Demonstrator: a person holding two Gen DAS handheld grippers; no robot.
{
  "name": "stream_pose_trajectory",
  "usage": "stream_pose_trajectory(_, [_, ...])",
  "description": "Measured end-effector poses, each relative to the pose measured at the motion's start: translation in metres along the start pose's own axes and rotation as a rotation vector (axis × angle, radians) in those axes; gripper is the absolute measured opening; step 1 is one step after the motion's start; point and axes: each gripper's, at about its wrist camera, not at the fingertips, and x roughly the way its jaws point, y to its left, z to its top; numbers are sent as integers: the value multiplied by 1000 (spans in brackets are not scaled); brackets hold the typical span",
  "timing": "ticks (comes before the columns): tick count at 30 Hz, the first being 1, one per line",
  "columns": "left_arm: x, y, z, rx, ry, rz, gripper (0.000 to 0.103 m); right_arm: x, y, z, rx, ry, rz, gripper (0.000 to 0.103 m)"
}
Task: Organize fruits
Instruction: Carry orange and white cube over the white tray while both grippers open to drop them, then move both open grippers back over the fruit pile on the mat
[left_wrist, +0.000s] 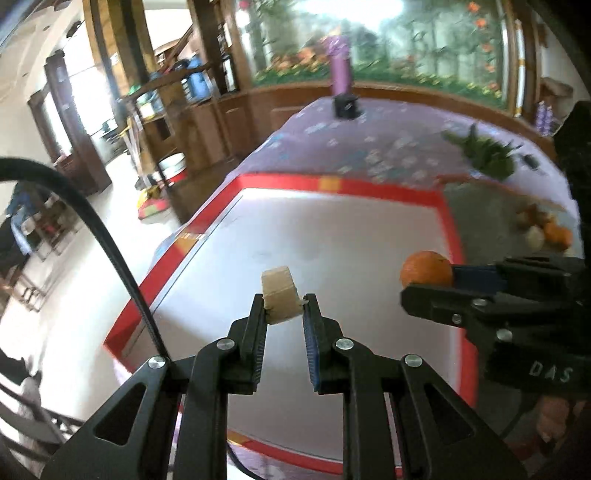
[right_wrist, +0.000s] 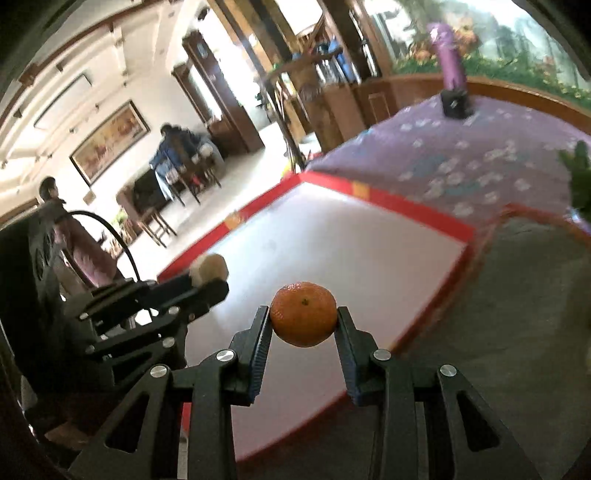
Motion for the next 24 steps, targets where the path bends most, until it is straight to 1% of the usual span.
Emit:
stream_pose_trajectory(2, [5, 5, -3, -7, 11, 52, 17, 9, -1, -2, 8, 27, -2, 37])
stream_pose_trajectory(3, [6, 6, -3, -6, 14, 73, 20, 11, -1, -2, 8, 33, -1, 37])
stream_pose_trajectory(5, [7, 5, -3, -2, 11, 107, 29, 6, -2, -3, -1, 23, -16, 38])
stream_pose_trajectory(7, [4, 4, -1, -7, 2, 140, 48, -5, -3, -4, -7, 4, -22, 41])
stream_pose_trajectory(9, [-4, 2, 1, 6, -28, 172, 56, -19, -7, 0, 7, -45, -15, 46])
stream_pose_trajectory(10, [-11, -1, 3, 18, -49, 193, 60, -27, -8, 0, 8, -69, -20, 48])
stream_pose_trajectory(12, [-17, -5, 9, 30, -78, 207, 67, -42, -9, 4, 8, -109, -39, 51])
stream_pose_trajectory(18, [-42, -23, 29, 44, -146, 173, 68, -89, -25, 0, 55, -198, -47, 52])
stream_pose_trajectory(20, [-50, -32, 35, 61, -167, 165, 69, -102, -33, -2, 67, -220, -57, 54])
stream_pose_trajectory(24, [-62, -52, 45, 97, -199, 136, 70, -134, -53, -11, 109, -273, -83, 54])
